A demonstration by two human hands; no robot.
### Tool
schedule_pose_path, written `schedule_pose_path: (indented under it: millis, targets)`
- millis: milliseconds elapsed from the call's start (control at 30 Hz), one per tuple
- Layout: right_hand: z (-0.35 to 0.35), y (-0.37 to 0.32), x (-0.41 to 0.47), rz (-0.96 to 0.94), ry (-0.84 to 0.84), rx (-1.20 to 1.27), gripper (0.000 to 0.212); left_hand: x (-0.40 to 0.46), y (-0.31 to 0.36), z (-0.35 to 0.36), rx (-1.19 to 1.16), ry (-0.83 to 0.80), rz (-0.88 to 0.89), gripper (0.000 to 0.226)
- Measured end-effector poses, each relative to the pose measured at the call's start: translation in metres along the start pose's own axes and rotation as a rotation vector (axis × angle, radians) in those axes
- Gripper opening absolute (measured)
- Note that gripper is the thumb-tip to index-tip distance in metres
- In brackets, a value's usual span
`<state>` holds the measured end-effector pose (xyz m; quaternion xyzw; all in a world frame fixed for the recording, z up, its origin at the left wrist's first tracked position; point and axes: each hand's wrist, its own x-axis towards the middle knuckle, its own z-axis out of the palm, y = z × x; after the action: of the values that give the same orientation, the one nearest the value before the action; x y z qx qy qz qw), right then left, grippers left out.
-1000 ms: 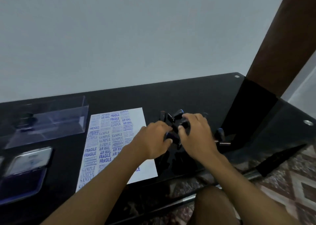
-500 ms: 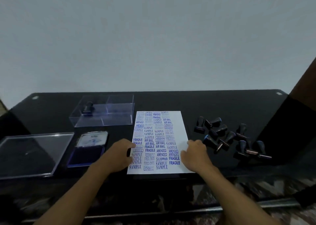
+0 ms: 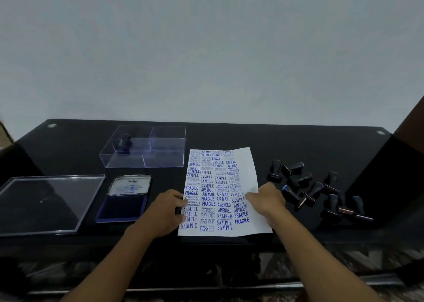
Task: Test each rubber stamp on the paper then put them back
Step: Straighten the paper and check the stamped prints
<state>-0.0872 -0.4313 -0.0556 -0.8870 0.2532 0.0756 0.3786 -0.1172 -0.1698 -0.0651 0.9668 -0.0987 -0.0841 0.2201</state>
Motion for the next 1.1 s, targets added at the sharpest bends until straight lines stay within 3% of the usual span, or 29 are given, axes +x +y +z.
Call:
schedule_pose_path:
  millis: [133,233,333,500,700,767,900,1100]
  targets:
    - [-0.006,-0.005,0.013,0.016,-0.093,0.347,0.028,-0.001,0.000,0.001,-0.044,0.015,-0.011,0.051]
    - [-0.009,-0.008,0.013,-0.027,-0.128,0.368,0.005,-0.002,-0.001,0.001,-0.076,0.011,-0.012,0.051]
    - [-0.007,-0.006,0.014,-0.131,-0.126,0.213,0.018,-0.002,-0.002,0.001,-0.090,0.016,-0.010,0.050]
    - [-0.010,0.001,0.005,-0.346,-0.074,0.115,0.020,0.002,-0.002,-0.004,-0.177,0.012,-0.056,0.061]
    - [-0.025,0.010,-0.019,-0.657,0.054,0.199,0.025,0.017,0.018,-0.005,-0.622,0.220,-0.255,0.052]
    - [-0.033,0.010,-0.025,-0.703,0.096,0.246,0.026,0.020,0.027,-0.003,-0.789,0.220,-0.296,0.046]
    - [-0.051,0.004,-0.030,-0.709,0.150,0.372,0.028,0.023,0.051,-0.010,-1.112,0.196,-0.202,0.028]
    - [-0.065,-0.017,-0.036,-0.737,0.193,0.518,0.036,0.023,0.063,-0.041,-1.128,0.401,-0.141,0.020]
